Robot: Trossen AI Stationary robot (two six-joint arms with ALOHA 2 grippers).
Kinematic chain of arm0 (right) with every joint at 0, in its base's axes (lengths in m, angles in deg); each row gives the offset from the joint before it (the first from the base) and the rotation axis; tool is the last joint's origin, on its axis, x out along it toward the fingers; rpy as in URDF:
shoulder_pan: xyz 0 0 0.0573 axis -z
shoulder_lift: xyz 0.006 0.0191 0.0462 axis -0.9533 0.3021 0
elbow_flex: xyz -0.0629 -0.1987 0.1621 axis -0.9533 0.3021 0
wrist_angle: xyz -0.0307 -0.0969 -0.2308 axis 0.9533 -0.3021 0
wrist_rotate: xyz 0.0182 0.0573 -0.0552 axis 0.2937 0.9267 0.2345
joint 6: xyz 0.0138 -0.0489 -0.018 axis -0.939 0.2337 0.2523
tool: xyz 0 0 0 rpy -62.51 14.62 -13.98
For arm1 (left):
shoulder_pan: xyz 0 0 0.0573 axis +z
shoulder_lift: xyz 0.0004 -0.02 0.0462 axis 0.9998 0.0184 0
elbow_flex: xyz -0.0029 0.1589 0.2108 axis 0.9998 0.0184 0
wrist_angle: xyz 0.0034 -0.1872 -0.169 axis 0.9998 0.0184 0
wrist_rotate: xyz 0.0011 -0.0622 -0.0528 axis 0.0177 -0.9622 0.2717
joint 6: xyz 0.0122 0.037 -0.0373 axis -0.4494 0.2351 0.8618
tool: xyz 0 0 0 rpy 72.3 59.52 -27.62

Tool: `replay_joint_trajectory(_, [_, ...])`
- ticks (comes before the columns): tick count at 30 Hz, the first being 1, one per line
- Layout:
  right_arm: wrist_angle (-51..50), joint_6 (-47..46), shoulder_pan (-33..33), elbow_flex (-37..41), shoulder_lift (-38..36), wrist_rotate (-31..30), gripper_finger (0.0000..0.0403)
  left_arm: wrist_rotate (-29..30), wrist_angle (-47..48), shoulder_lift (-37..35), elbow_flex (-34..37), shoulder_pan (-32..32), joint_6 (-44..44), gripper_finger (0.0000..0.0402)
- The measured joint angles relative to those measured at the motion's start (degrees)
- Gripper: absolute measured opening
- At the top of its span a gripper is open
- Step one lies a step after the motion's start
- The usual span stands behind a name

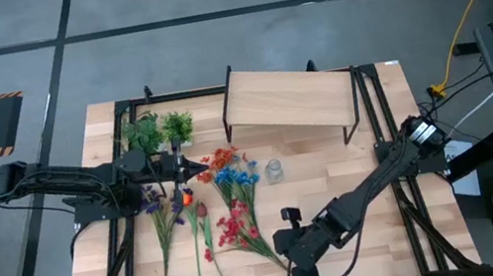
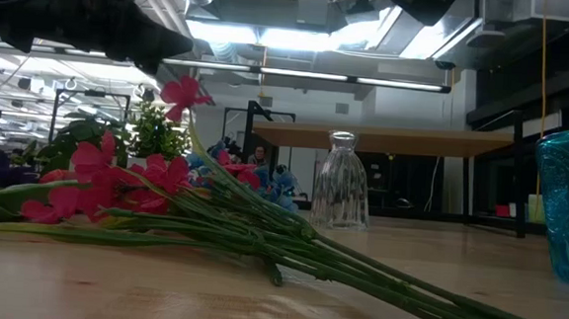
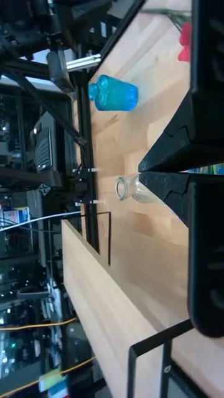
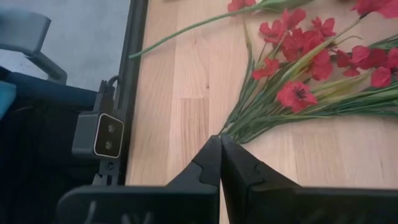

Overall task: Pick and place flowers into a vace then onto a shelf
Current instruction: Put the red flowers into the transparent vase

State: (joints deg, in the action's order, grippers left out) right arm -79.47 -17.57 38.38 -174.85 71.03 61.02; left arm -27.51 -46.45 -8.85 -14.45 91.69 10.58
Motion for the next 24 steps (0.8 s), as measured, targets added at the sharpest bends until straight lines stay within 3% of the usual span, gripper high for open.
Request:
replay_joint_trajectory(18, [1.0,2.8,0.3,0.1,0.0,0.0,0.0007,0.0,0.0,0.0,0.0,0.0,-1.2,0.0003])
replay_joint_trajectory(24, [1.4,1.4,0.3,0.1,0.2,0.0,0.0051,0.0,0.0,0.0,0.0,0.0,-1.1,0.0003])
